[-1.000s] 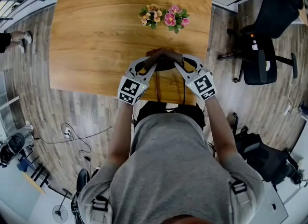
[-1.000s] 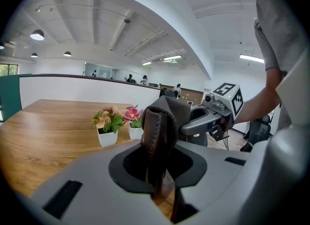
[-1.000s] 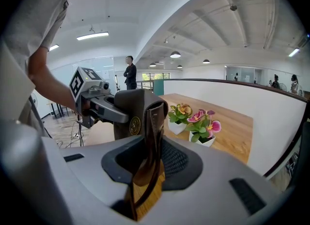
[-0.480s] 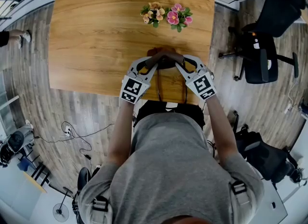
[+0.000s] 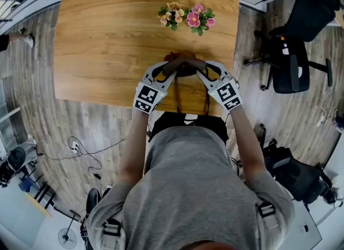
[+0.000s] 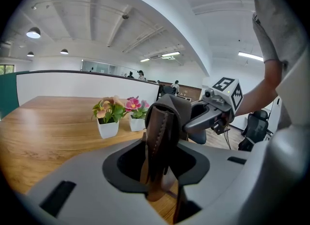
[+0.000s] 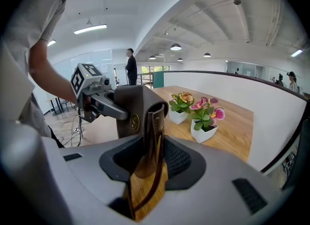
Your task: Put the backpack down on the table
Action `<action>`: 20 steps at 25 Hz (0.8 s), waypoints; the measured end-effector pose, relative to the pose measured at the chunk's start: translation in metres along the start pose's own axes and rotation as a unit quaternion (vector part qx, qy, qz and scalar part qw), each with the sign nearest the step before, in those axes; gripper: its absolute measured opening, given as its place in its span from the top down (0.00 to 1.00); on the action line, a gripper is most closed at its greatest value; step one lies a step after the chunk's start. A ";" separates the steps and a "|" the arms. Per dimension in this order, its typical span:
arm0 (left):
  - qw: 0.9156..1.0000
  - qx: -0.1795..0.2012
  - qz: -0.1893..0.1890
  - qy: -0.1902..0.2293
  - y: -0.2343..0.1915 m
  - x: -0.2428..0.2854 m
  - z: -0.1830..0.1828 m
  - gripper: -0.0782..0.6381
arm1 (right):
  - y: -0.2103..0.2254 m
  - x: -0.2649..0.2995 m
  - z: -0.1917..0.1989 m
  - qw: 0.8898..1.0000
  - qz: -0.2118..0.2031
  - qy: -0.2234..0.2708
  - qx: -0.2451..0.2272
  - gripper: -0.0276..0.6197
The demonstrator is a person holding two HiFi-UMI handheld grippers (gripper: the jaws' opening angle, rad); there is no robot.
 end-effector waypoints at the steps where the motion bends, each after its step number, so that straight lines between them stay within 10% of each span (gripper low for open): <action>1: 1.000 0.000 -0.001 0.000 -0.001 0.000 0.000 0.71 | 0.000 0.000 0.000 1.000 0.002 0.001 0.002 0.75; 20: 0.999 -0.028 -0.044 0.004 0.005 -0.027 -0.002 0.60 | -0.002 -0.026 -0.001 1.000 0.019 0.012 0.014 0.69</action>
Point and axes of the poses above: the fingertips, and each gripper's own axes: x forward along the fingers, y to its right, z out of its underside, the point moved 10 cm from there along -x, backward along the fingers, and after that the axes turned 3 degrees about -x, right-handed, at the moved point
